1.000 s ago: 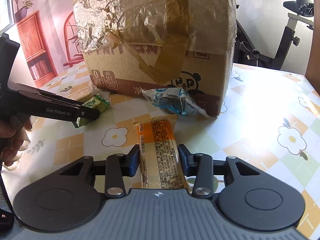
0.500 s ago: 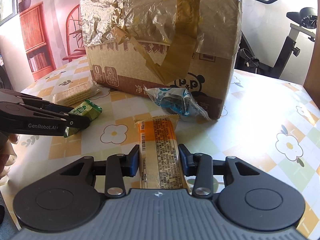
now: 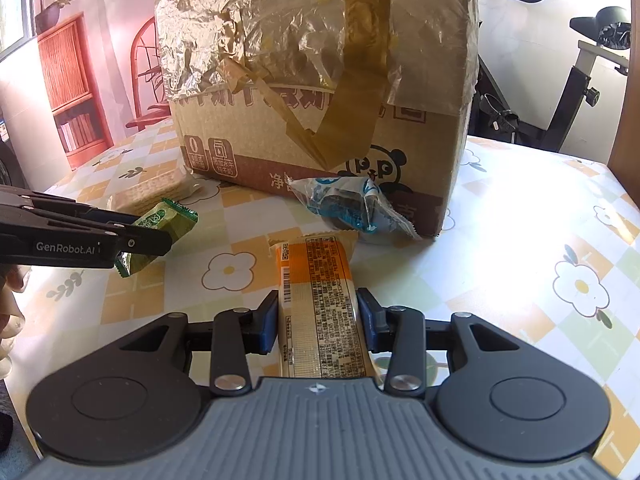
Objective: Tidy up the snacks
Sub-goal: 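Grasp the green wrapped cake with the left gripper while the right grasps the orange-labelled bar, then lift the green cake and orange bar and carry them over the box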
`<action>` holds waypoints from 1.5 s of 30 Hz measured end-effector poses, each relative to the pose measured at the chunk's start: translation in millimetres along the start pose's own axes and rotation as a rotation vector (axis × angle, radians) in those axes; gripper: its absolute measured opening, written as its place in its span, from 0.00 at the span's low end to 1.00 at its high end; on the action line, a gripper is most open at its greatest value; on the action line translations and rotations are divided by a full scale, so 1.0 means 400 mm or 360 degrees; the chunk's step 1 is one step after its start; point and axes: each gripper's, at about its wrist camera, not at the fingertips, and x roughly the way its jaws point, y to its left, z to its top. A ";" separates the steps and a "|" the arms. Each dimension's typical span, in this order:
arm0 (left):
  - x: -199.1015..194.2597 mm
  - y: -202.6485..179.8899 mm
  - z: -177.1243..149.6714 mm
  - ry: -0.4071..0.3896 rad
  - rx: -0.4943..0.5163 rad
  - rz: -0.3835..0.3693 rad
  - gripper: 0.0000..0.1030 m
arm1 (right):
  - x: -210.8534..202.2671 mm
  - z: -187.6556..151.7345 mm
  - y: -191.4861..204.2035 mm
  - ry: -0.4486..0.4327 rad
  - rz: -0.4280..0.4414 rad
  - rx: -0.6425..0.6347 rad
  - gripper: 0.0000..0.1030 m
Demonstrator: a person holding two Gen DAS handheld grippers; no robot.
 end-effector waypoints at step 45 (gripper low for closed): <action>-0.194 0.022 0.526 -0.0582 -0.0019 -0.0049 0.38 | -0.161 0.556 -0.047 -0.0483 0.0000 0.0065 0.37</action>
